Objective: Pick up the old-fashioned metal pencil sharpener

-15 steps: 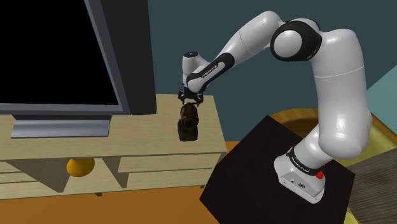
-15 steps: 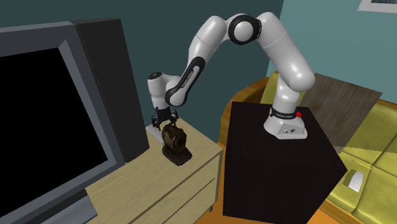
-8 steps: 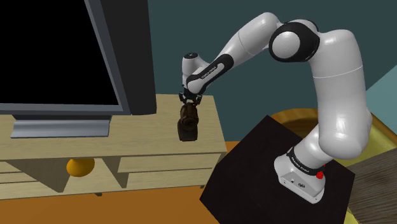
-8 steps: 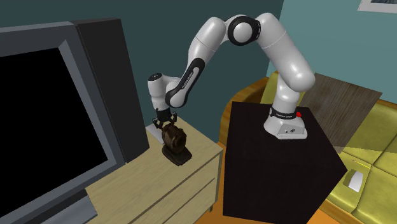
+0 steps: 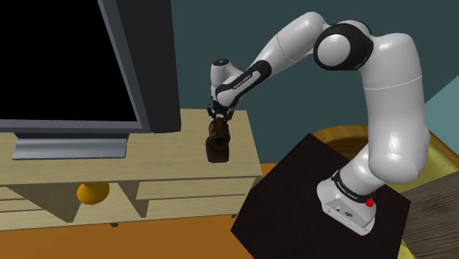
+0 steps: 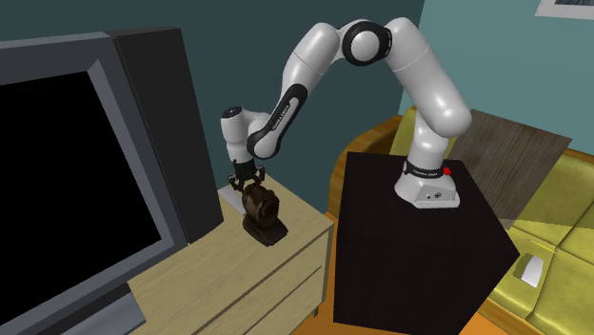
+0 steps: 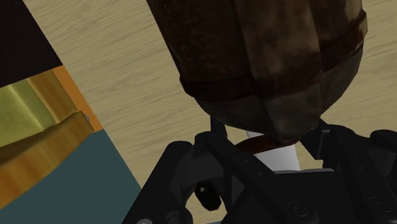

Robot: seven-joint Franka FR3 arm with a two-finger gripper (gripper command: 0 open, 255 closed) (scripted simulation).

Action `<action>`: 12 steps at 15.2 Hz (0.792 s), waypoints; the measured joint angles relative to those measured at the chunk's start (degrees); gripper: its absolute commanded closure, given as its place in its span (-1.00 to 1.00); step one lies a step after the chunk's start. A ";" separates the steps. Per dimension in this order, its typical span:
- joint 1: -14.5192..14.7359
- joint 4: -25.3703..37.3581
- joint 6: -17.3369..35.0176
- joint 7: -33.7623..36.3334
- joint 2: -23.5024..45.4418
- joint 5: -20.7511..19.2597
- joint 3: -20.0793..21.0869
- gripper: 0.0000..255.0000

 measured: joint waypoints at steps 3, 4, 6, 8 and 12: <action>-0.20 -0.17 -1.62 -0.32 -1.79 0.37 0.35 1.00; -0.23 -0.45 -1.99 -0.34 -2.45 0.47 0.45 1.00; -0.40 -0.72 -2.77 -0.57 -3.50 0.67 0.62 1.00; -0.59 -0.90 -3.60 -0.83 -4.52 0.87 0.77 1.00; -0.77 -1.44 -5.70 -1.12 -7.15 1.39 1.22 1.00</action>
